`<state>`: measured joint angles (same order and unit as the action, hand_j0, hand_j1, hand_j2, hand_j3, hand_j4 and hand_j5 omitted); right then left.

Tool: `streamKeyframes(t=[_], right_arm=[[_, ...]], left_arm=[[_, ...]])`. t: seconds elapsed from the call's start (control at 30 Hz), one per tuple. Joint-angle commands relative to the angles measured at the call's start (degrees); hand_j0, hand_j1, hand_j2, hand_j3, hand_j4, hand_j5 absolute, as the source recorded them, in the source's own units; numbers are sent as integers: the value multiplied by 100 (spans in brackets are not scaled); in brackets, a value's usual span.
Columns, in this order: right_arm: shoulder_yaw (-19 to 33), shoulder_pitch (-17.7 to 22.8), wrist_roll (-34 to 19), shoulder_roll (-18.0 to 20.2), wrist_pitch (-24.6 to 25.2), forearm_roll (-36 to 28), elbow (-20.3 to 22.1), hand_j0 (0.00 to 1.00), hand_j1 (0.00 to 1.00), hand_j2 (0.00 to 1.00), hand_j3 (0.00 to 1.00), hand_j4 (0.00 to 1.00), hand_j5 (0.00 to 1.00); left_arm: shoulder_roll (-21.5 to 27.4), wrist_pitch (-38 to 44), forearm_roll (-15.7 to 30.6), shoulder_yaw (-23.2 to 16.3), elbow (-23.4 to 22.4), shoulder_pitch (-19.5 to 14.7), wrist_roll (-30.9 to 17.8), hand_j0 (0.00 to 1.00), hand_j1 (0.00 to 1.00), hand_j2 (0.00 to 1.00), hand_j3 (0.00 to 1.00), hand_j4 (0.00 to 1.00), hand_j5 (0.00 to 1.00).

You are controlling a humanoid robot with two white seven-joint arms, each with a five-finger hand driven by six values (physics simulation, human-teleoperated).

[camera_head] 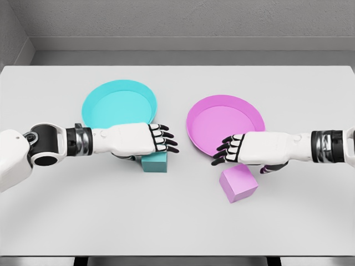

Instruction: Place the blocks in the corresponding plates according to their colors

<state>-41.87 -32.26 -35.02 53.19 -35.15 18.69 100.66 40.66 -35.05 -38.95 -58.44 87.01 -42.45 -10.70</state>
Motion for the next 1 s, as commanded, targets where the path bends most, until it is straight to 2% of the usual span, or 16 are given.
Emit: streamKeyframes(t=[0.0,0.1,0.2,0.27,0.37,0.43,0.7,0.97], right_arm=[[-23,0,2,7,15,-32,7,100,100,100,100,100,100],[-120,0,2,7,15,-23,7,100,100,100,100,100,100],[-163,9,2,16,15,-32,7,100,100,100,100,100,100],[-216,18,2,16,15,-23,7,100,100,100,100,100,100],[-216,44,2,16,15,-23,7,100,100,100,100,100,100],[-216,70,2,25,15,-23,7,100,100,100,100,100,100],[-260,79,2,25,15,-23,7,100,100,100,100,100,100],[-550,44,2,-2,15,-23,-2,100,100,100,100,100,100]], left_arm=[[20,5,11,-1,26,0,-3,100,100,100,100,100,100],[29,5,11,-1,62,0,-11,99,99,99,99,99,99],[47,5,2,-10,97,9,-117,91,91,91,91,91,91],[56,5,2,-1,105,9,-126,85,85,85,85,85,85],[64,5,11,-1,132,9,-134,70,70,70,70,70,70],[82,5,11,-1,132,9,-134,64,64,64,64,64,64],[152,5,55,25,132,9,-117,54,54,54,54,54,54],[266,5,292,104,211,0,-82,54,54,54,54,54,54]])
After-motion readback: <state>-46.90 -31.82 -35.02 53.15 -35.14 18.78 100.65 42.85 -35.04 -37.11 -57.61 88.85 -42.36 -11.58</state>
